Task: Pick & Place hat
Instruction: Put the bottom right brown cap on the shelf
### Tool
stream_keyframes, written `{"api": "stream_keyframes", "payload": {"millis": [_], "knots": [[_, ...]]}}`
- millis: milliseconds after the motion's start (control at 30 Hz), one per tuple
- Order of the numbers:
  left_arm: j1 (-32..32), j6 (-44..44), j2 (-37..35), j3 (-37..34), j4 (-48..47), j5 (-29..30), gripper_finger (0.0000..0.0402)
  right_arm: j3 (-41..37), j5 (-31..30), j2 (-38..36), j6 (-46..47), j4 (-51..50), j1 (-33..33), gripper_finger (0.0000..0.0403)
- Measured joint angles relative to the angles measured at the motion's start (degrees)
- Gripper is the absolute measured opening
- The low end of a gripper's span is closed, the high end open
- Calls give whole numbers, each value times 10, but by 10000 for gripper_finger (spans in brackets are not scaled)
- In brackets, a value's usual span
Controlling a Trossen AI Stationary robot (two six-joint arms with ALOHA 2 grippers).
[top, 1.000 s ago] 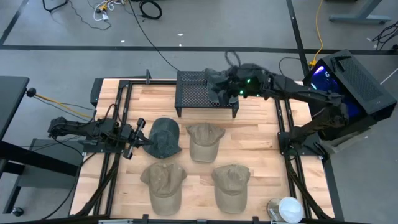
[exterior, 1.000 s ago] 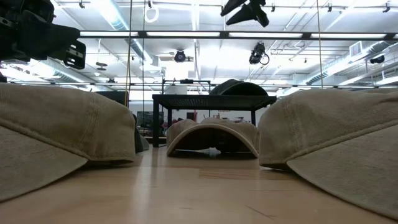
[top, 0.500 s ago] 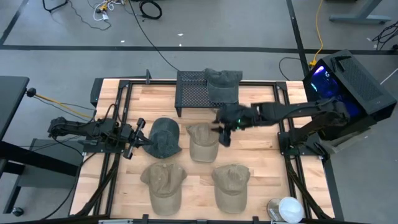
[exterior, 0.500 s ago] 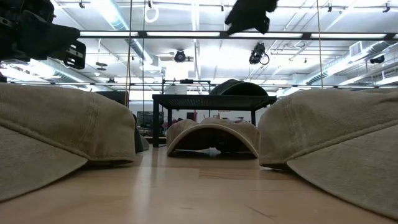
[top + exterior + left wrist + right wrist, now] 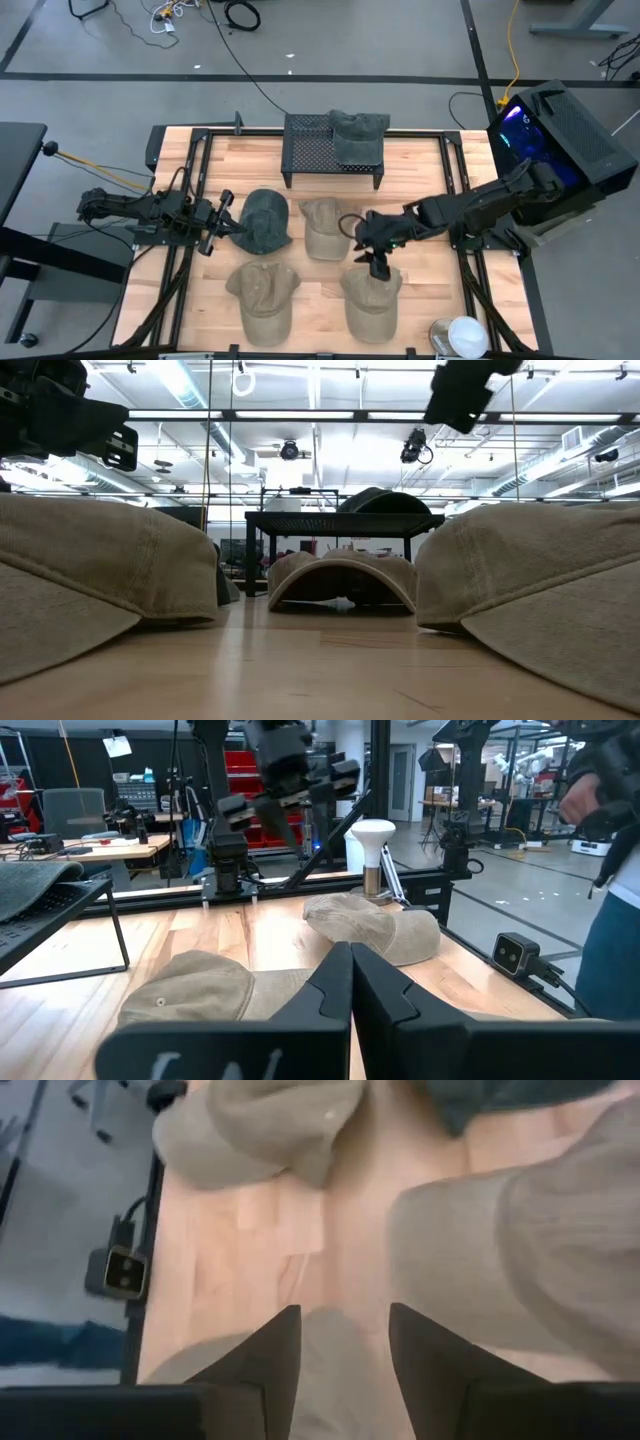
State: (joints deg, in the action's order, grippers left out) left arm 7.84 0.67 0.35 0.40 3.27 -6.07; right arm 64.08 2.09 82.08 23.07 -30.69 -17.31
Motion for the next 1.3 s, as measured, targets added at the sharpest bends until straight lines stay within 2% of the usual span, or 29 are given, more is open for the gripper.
{"api": "stream_keyframes", "payload": {"millis": [433,767,1000,1200,1300], "knots": [[0,0,0,0,0,0,3,-1,0,1,4,1,-39,153],[0,0,0,0,0,0,3,-1,20,50,0,1,-44,153],[0,0,0,0,0,0,3,-1,26,58,8,-60,-36,154],[0,0,0,0,0,0,3,-1,32,58,25,-126,-19,181],[0,0,0,0,0,0,3,-1,55,58,28,-135,-15,203]]}}
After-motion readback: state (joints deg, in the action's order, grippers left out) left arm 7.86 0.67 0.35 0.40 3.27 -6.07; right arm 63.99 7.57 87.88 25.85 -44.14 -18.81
